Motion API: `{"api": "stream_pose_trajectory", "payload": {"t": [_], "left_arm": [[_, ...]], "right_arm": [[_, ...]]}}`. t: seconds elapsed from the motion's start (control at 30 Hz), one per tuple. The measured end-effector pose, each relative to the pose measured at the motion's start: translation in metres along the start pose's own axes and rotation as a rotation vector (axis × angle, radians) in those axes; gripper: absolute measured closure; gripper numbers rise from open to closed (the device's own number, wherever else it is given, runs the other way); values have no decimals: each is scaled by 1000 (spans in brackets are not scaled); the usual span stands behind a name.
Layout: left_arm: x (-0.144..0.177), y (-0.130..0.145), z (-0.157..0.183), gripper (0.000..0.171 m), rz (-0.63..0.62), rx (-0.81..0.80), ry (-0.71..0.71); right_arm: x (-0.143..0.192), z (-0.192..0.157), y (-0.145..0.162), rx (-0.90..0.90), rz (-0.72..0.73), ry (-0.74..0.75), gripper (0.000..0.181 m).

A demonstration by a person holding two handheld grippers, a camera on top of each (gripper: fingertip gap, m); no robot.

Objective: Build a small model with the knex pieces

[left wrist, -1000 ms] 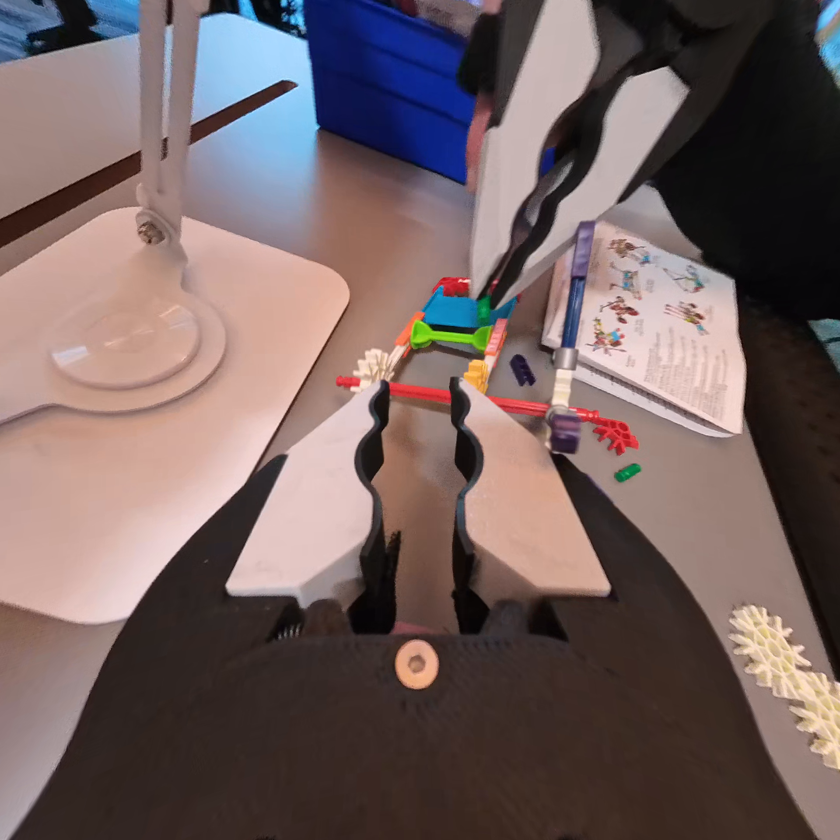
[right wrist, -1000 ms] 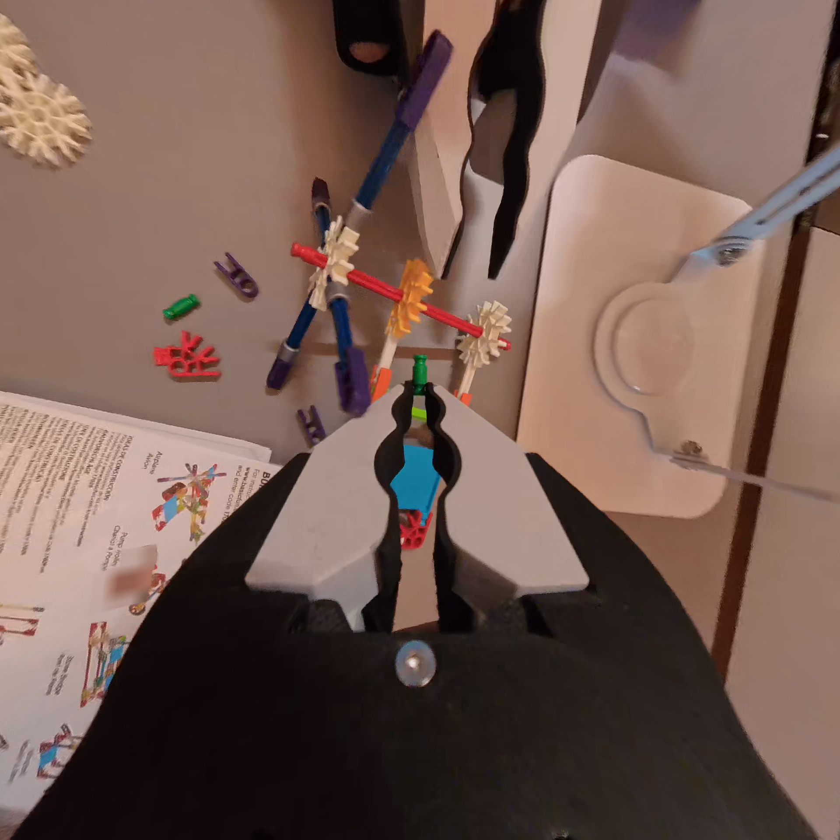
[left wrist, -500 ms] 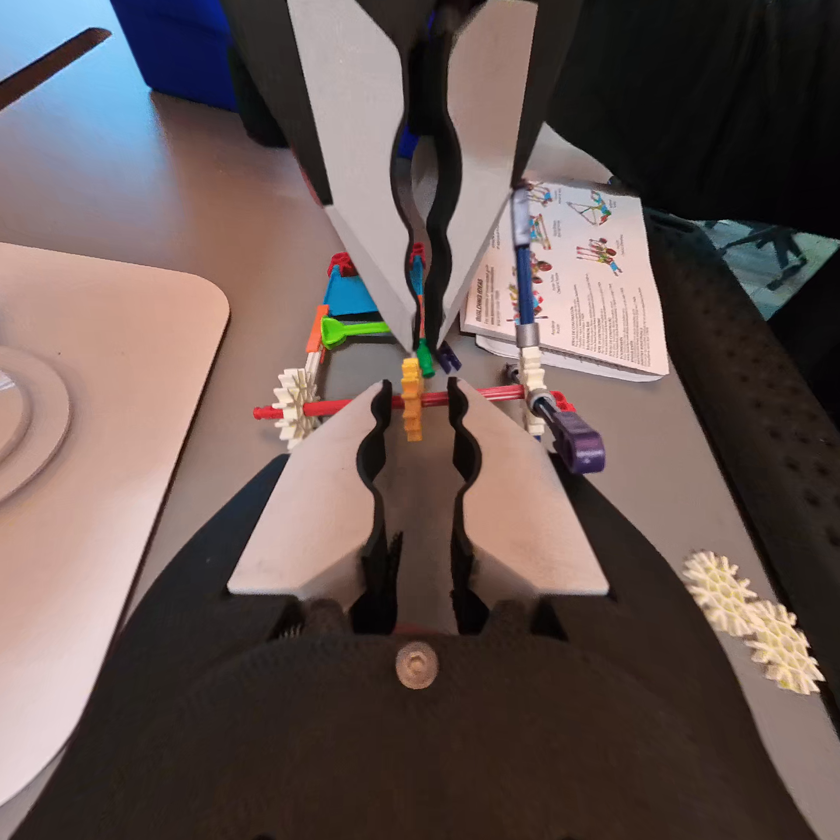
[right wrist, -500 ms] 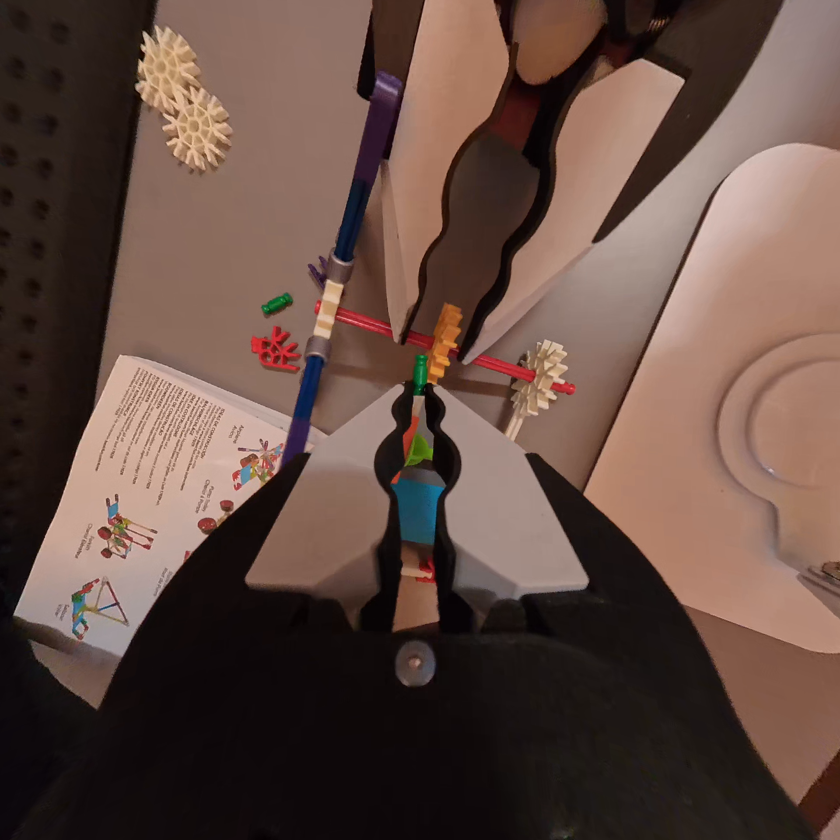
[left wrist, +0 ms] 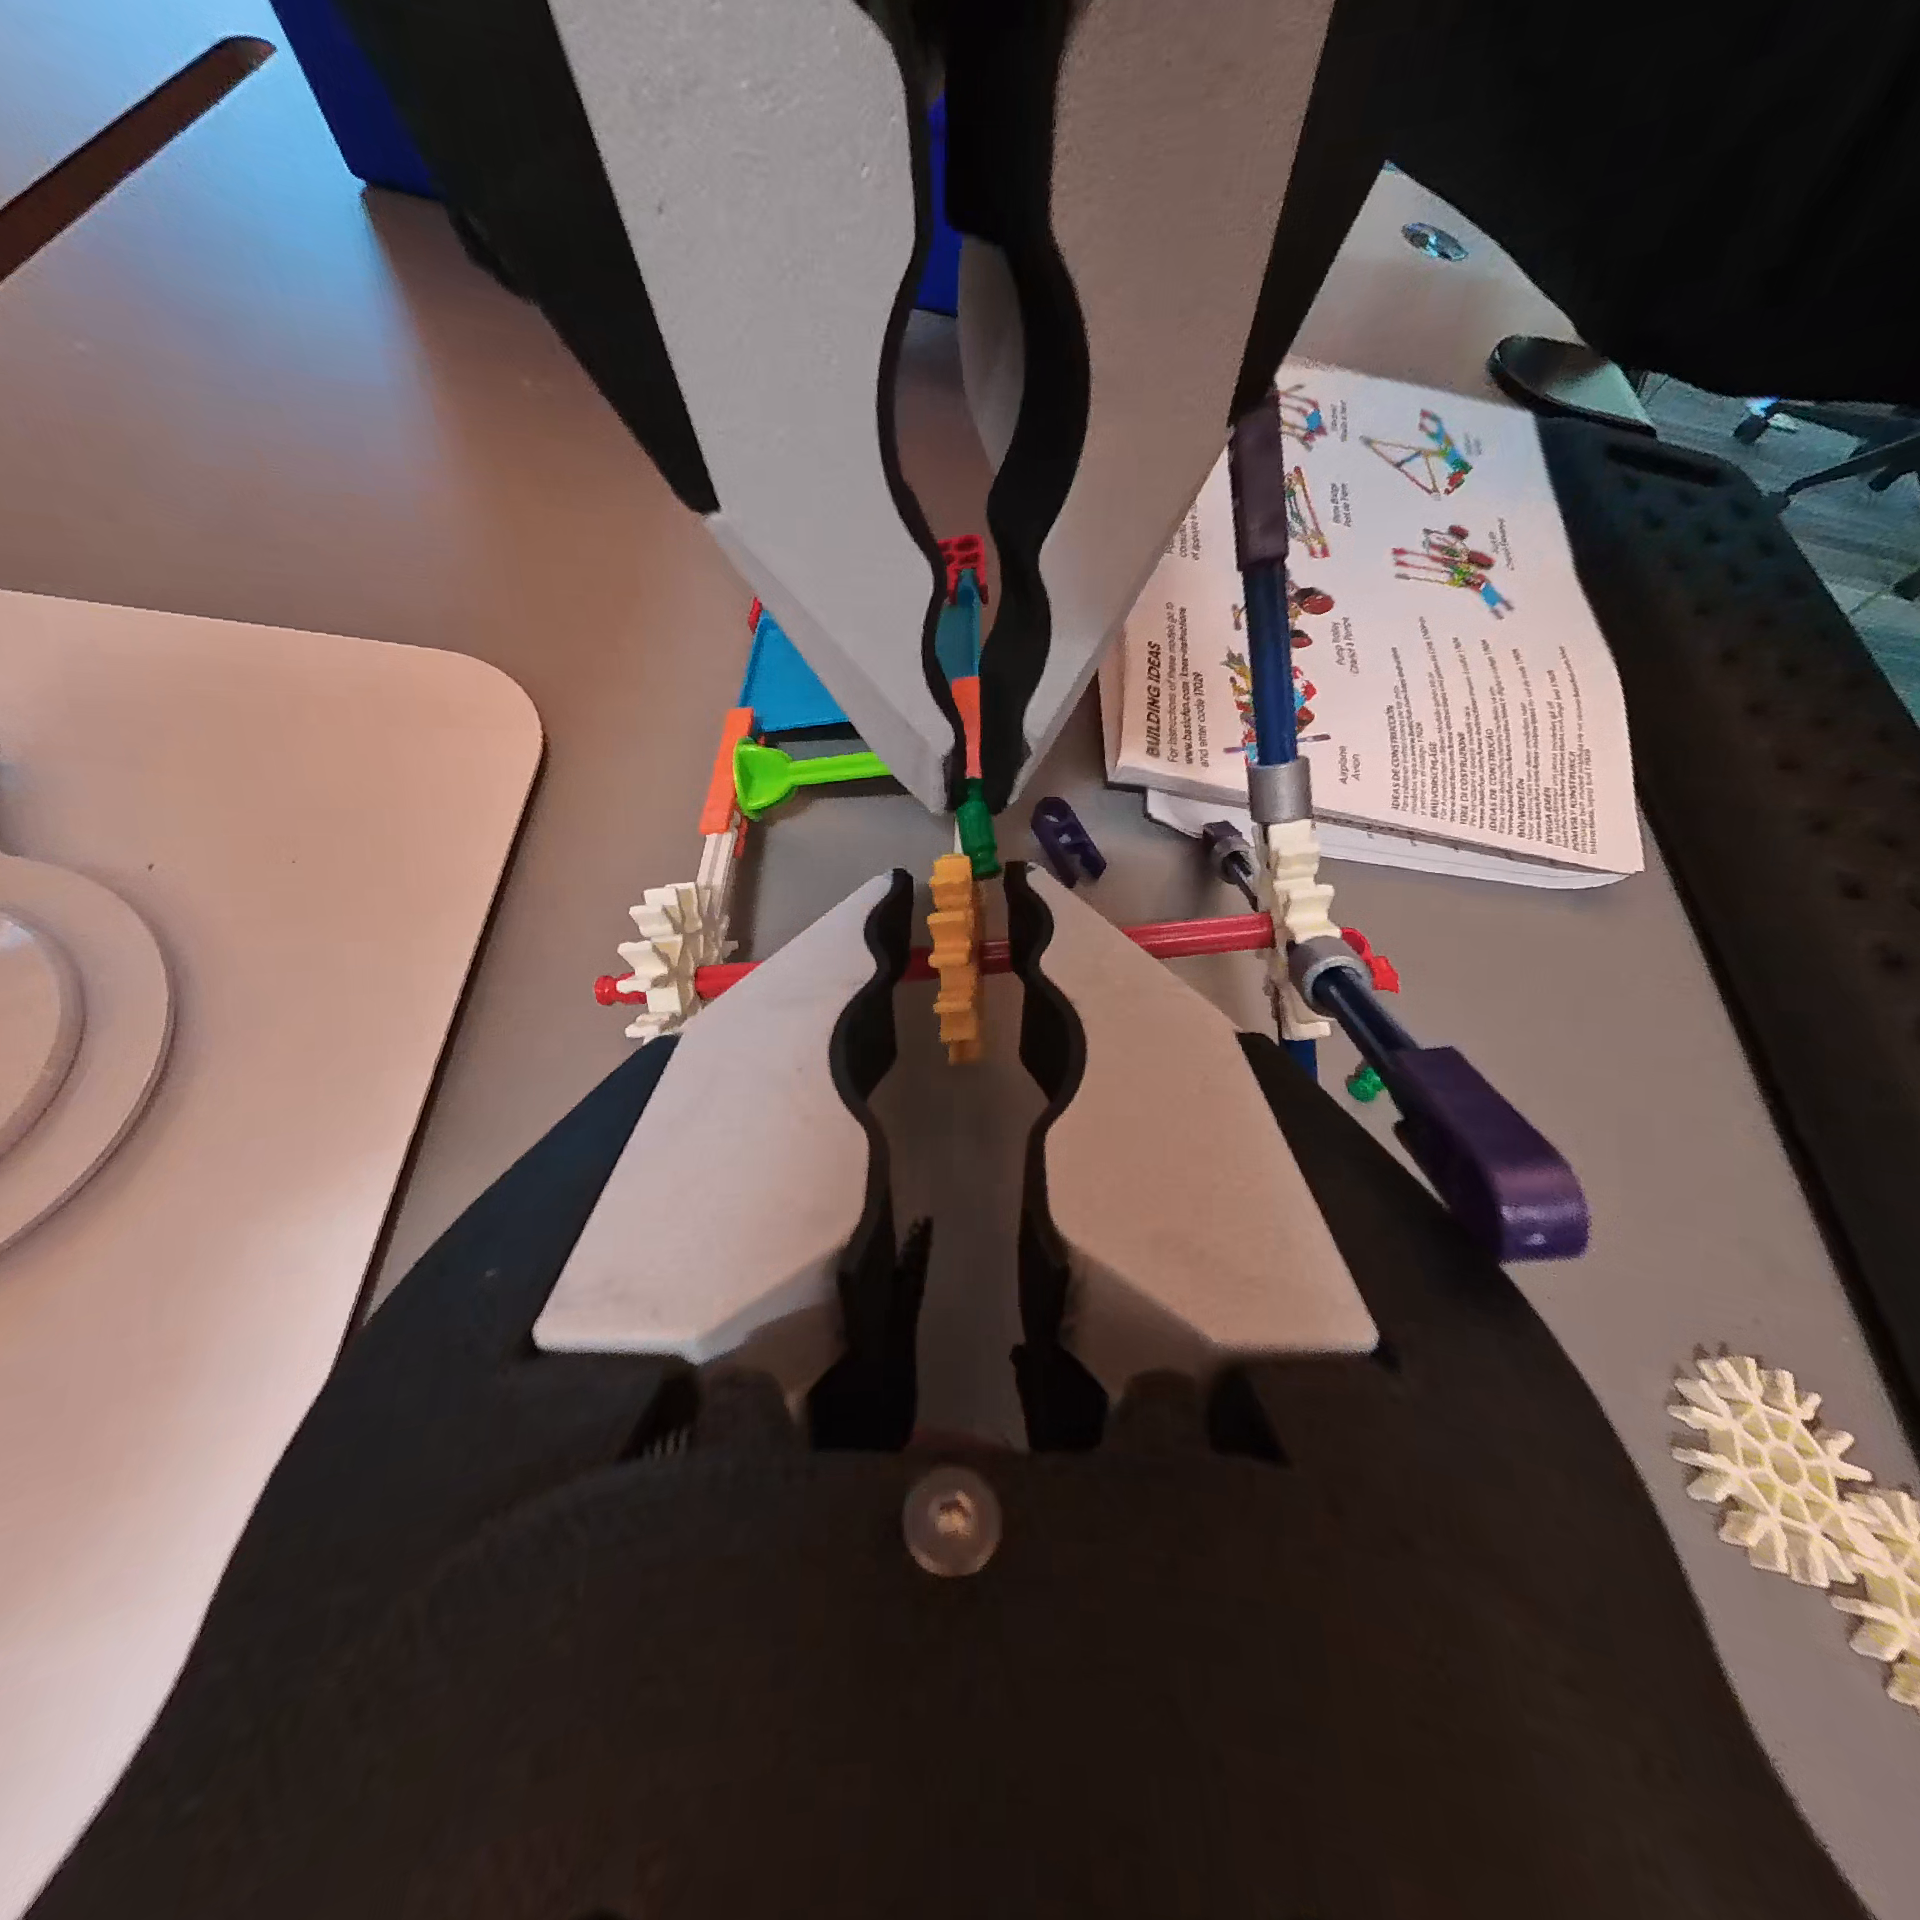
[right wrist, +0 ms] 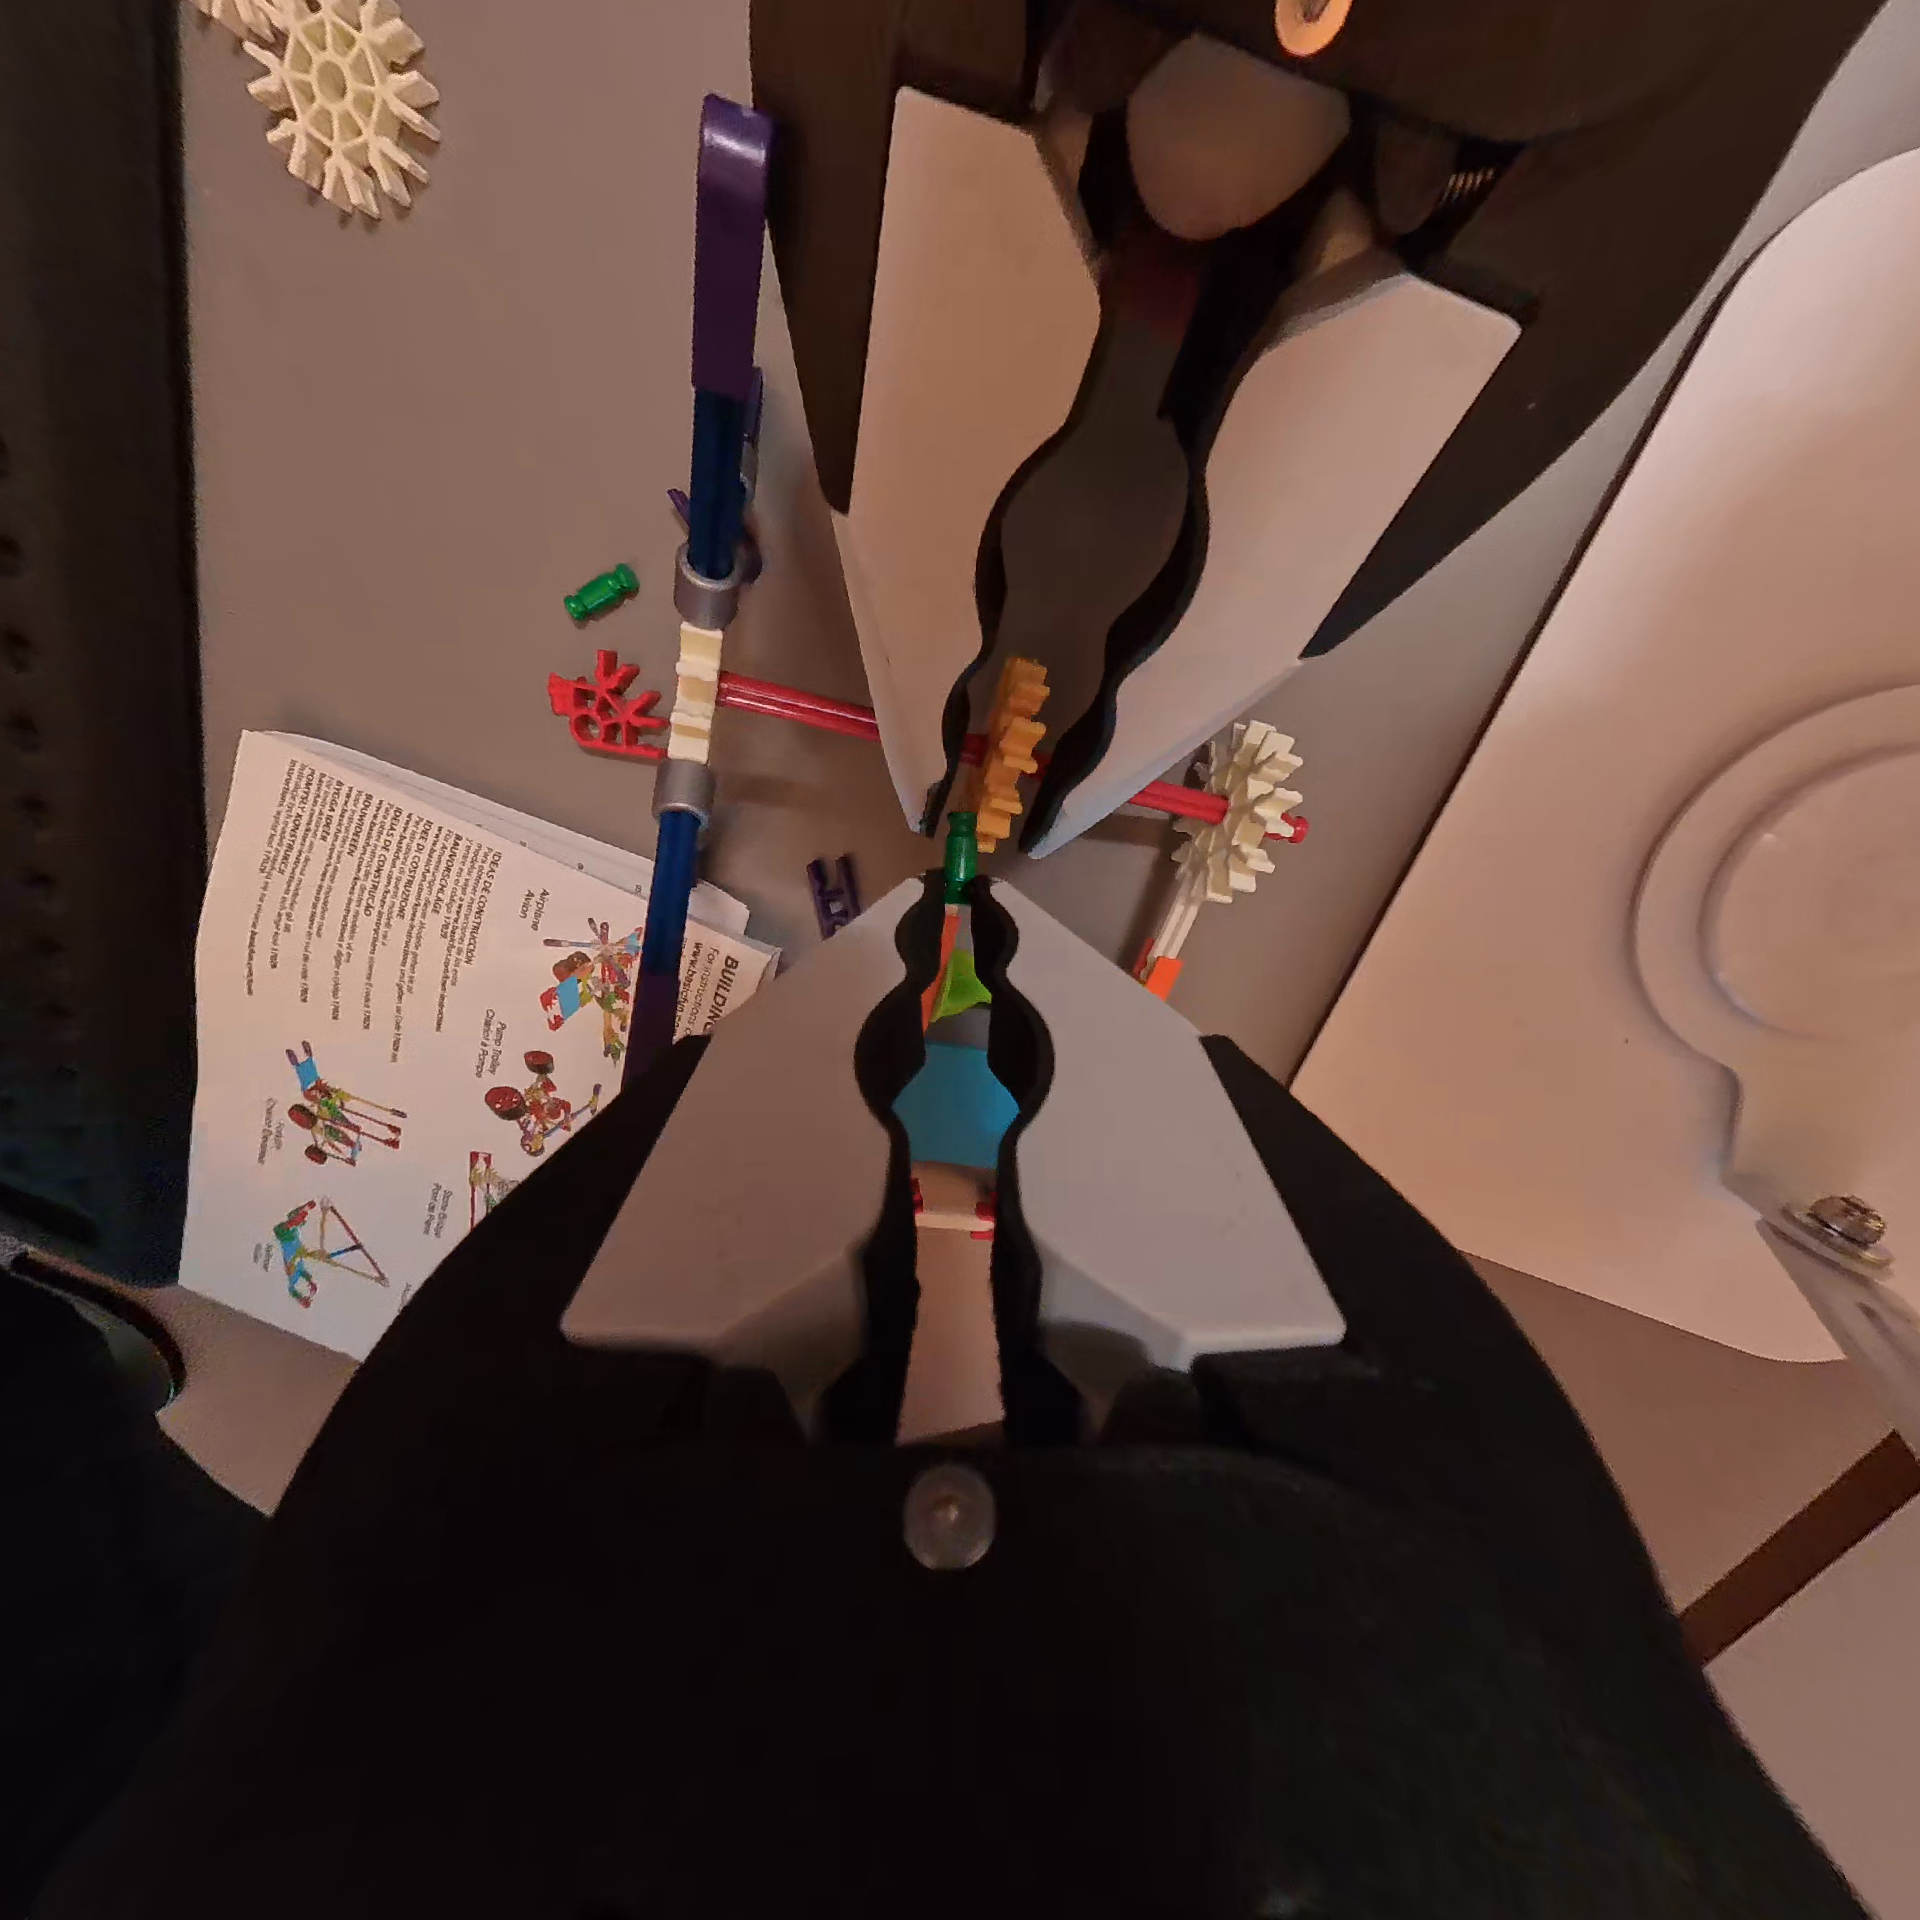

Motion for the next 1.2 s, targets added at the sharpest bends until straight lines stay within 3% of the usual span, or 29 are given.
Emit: {"api": "stream_pose_trajectory", "payload": {"t": [0.73, 0.97, 1.2], "left_arm": [[21, 7, -3, 152, -95, -66, -89], [16, 21, 1, 150, -192, -208, -118], [13, 27, 1, 153, -199, -221, -134]], "right_arm": [[-11, 1, -11, 3, -12, -39, 179], [-24, -4, -8, 10, 33, 18, 179], [-26, 2, -10, -3, 19, 116, 179]]}}
Point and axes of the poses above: each gripper's, where its closed fingertips meet, x back along the fingers, y out of its underside, z = x × y across the jaws, the point moved 4 cm from there along x, back along the fingers, and after that the axes turned 9 degrees about z, right-handed, at the moved point
